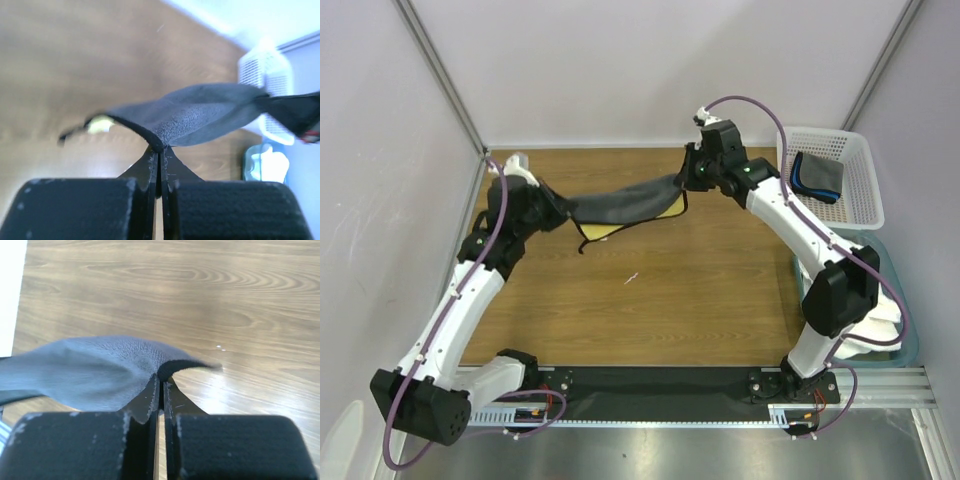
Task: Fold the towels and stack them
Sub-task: Flatten out the crumpled towel
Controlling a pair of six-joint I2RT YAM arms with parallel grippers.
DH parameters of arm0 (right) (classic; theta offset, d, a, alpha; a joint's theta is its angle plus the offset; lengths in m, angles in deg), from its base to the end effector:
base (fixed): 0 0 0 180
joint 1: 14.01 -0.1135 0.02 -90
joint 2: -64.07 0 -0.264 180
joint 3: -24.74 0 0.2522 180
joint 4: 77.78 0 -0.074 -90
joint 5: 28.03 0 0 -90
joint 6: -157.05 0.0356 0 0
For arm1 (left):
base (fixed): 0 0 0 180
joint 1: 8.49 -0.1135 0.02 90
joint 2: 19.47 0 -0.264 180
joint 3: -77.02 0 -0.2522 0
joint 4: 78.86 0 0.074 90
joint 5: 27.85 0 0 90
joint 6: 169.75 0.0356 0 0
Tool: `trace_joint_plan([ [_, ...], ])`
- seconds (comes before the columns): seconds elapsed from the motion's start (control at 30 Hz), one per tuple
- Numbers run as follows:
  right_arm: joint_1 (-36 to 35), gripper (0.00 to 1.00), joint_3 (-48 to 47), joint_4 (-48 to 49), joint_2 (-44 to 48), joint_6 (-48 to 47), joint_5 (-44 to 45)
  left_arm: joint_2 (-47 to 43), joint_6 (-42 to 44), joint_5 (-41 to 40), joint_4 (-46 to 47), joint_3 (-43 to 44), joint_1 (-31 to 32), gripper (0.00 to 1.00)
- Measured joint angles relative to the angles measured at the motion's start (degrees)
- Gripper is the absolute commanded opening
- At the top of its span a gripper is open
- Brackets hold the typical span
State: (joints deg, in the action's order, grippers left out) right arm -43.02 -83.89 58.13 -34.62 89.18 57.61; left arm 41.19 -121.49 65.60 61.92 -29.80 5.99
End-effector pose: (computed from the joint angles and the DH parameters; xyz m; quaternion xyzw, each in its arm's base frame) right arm 0.3476 0.1958 0.3565 -0.0708 0.8803 0.2323 0.4076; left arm 0.2267 -0.0608 0.3491 -0.1852 0.8306 -0.2697 0.4506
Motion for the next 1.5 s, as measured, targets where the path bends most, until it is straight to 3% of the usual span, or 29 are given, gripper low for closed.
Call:
trace_joint_plan([
  [0.13,1.64,0.00,1.44,-0.26,1.11,-0.28,1.42,0.83,3.43,2.25,4.22,2.34,0.00,0.00],
  [0.3,3.74,0.00,9.49,-0.74,2.38,0.28,1.18,0.57,3.56,7.19,6.82,-8.96,0.15,0.00],
  [0.47,4.09,0.00,19.32,-4.07,3.08,2.08,-1.81,-1.46,1.51,11.04,1.33,-21.24,3.56,0.00],
  [0.73,4.17,0.00,29.29,-8.39,6.25,4.92,-4.74,-6.08,-0.37,10.88,-9.25,-23.54,14.23,0.00],
  [0.83,4.11,0.05,31.43,-8.94,6.25,5.73,-5.64,-6.08,-2.58,10.16,-9.46,-28.09,15.30,0.01],
  [0.87,4.00,0.13,31.78,-9.20,6.25,6.12,-6.16,-6.08,-3.54,10.08,-9.46,-29.97,15.32,0.02],
  [0.9,3.89,0.19,31.87,-9.27,6.25,6.45,-6.75,-6.08,-4.52,10.12,-9.31,-31.65,15.37,0.07],
  [0.93,3.67,0.35,31.87,-9.22,6.25,6.56,-7.48,-6.23,-5.03,10.10,-9.14,-32.92,15.41,0.13],
  [0.97,3.58,0.40,31.87,-9.14,6.25,6.71,-7.50,-6.38,-5.44,9.86,-9.51,-33.66,15.41,0.23],
  [1.0,3.63,0.42,31.85,-9.07,6.25,6.45,-7.17,-6.51,-5.79,9.16,-10.43,-33.97,15.41,0.39],
  [1.1,4.26,0.53,31.67,-9.07,6.01,6.10,-6.01,-7.08,-5.84,7.10,-12.98,-33.66,15.41,0.68],
  [1.2,4.61,0.61,30.97,-9.16,5.97,5.73,-5.03,-7.26,-5.75,3.30,-16.33,-30.18,15.41,0.85],
  [1.33,4.63,0.61,29.59,-6.91,5.97,5.66,-5.14,-6.40,-4.61,-3.96,-18.34,-20.79,15.41,0.88],
  [1.5,4.59,0.57,29.70,0.02,5.97,6.58,-7.30,-0.79,-1.14,-11.50,-12.90,-11.17,15.41,0.84],
])
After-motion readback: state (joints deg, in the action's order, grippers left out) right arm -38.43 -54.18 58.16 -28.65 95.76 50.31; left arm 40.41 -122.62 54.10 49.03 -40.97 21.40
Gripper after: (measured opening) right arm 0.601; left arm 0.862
